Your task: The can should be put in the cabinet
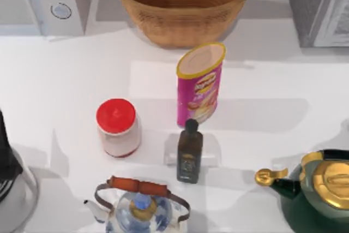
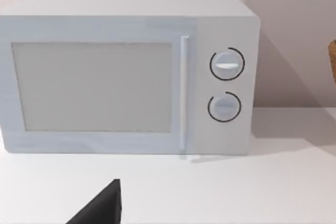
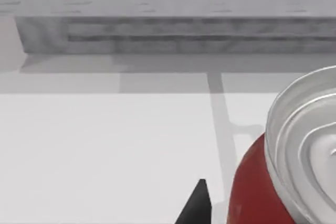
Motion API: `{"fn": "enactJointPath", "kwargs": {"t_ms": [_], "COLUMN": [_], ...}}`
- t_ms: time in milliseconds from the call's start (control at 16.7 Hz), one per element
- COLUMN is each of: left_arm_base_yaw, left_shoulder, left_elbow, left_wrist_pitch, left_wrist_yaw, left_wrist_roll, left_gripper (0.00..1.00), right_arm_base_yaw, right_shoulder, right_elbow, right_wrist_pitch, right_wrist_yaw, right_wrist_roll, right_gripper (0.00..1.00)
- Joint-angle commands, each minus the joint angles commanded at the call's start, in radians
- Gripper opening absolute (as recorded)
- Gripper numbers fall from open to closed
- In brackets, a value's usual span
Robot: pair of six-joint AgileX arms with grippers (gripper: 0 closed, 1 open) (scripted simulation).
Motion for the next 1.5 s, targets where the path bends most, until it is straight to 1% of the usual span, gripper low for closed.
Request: {"fn": "enactJointPath", "kwargs": {"t_ms": [180,540,720,900,1260,1500], "left_arm_base_yaw": [0.0,0.0,0.0,0.0,0.0,0.0], "left_shoulder": [0.0,0.0,0.0,0.0,0.0,0.0], "left_elbow": [0.0,0.0,0.0,0.0,0.0,0.0], "left_wrist_pitch": [0.0,0.0,0.0,0.0,0.0,0.0], "left_wrist_yaw": [0.0,0.0,0.0,0.0,0.0,0.0], "left_wrist_roll": [0.0,0.0,0.0,0.0,0.0,0.0], "left_gripper": [1.0,1.0,1.0,1.0,1.0,1.0], "right_arm_base_yaw": [0.0,0.002,0.003,0.003,0.004,0.027], "right_shoulder": [-0.149,-0.519,-0.668,-0.728,-0.738,-0.882], "right_elbow": [0.035,0.111,0.147,0.165,0.163,0.155], "right_wrist_pitch": [-0.188,-0.699,-0.856,-0.917,-0.912,-0.899], "right_wrist_yaw": [-0.002,-0.008,-0.01,-0.011,-0.013,-0.018], "right_wrist_roll": [0.0,0.0,-0.002,-0.003,-0.002,-0.011], "right_gripper": [0.0,0.0,0.0,0.0,0.0,0.0]}}
